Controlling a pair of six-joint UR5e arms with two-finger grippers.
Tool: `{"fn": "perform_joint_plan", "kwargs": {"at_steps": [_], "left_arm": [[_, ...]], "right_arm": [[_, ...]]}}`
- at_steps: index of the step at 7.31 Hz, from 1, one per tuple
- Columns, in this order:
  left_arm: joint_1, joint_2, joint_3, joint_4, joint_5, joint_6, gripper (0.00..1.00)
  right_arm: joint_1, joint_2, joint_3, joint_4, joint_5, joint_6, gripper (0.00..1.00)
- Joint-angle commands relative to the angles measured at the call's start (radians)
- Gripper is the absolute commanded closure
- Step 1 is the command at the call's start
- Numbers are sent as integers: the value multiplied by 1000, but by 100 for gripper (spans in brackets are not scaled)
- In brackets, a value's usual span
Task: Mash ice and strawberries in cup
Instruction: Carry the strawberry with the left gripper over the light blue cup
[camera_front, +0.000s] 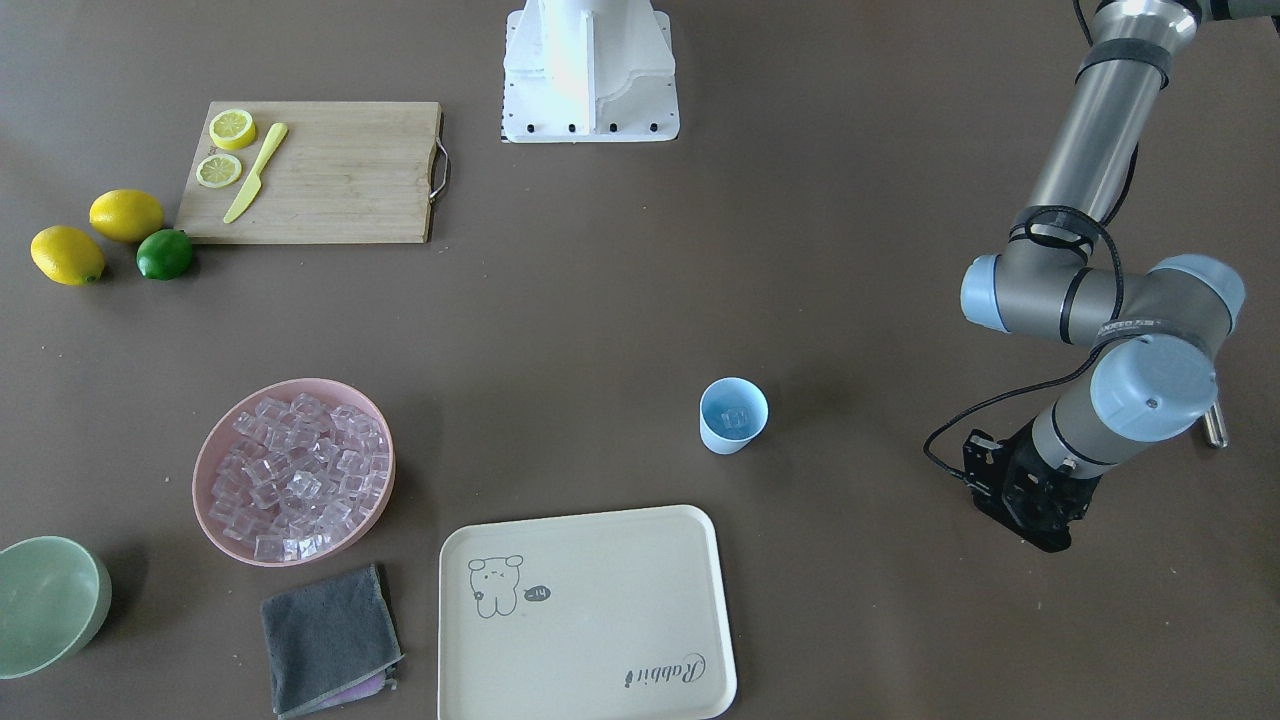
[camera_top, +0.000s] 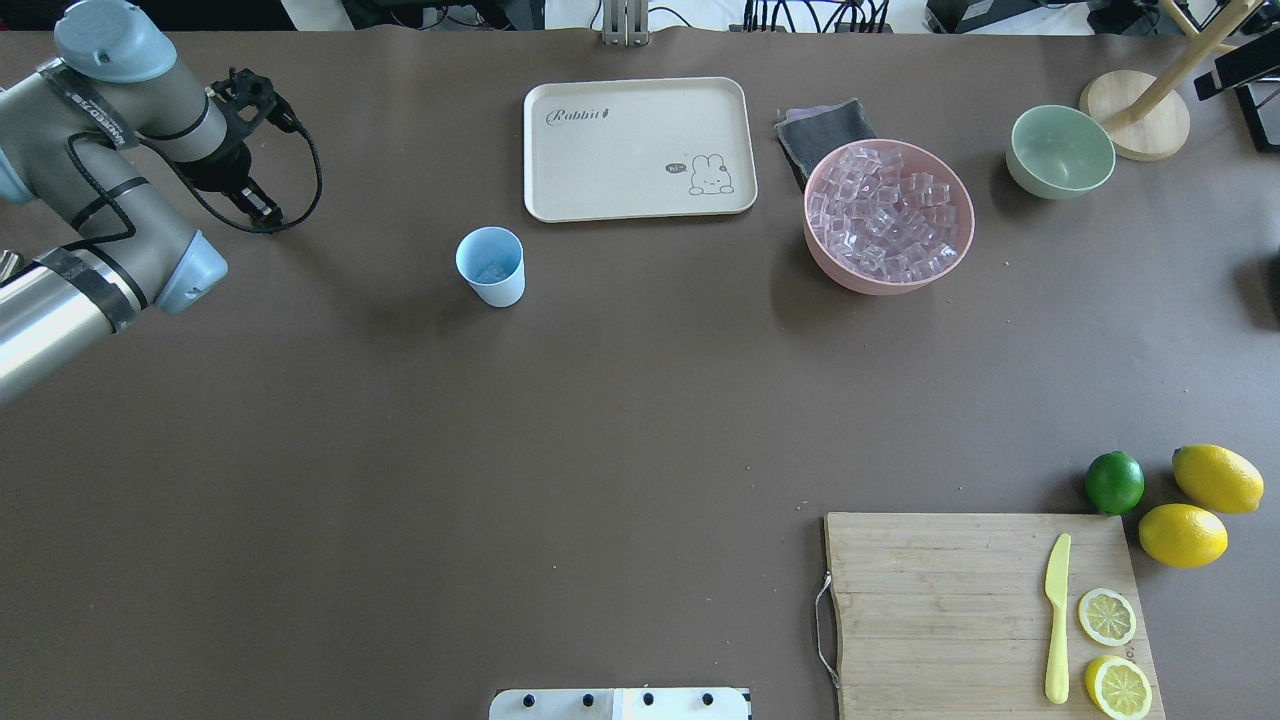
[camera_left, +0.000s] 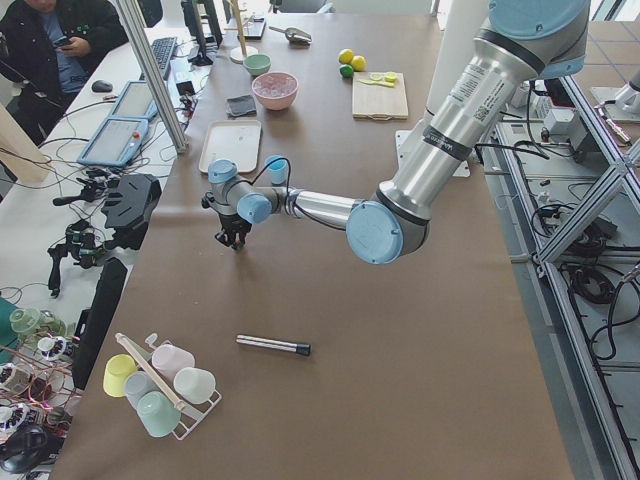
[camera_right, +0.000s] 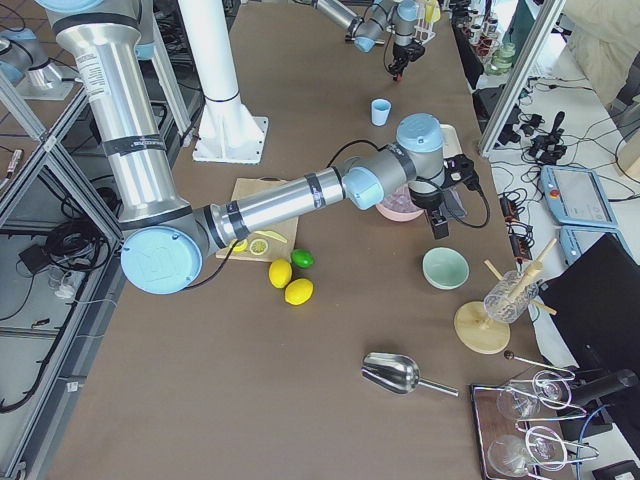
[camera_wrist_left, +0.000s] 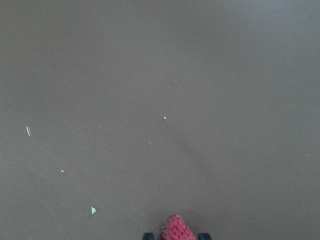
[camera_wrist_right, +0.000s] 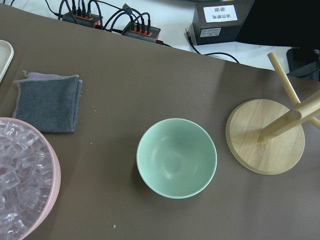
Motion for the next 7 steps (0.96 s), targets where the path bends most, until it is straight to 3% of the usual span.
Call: {"fn": "perform_joint_plan", "kwargs": {"at_steps": [1, 4, 7], "left_arm": [[-33, -12, -70, 4, -11, -43, 90], [-40, -65, -209, -2, -21, -256, 91], [-22, -133, -288, -4, -35, -408, 91]], "right_arm": [[0, 3, 1, -1, 0, 0, 1], [-6, 3, -16, -1, 2, -3, 1], [-28, 6, -22, -1, 3, 2, 1]]}}
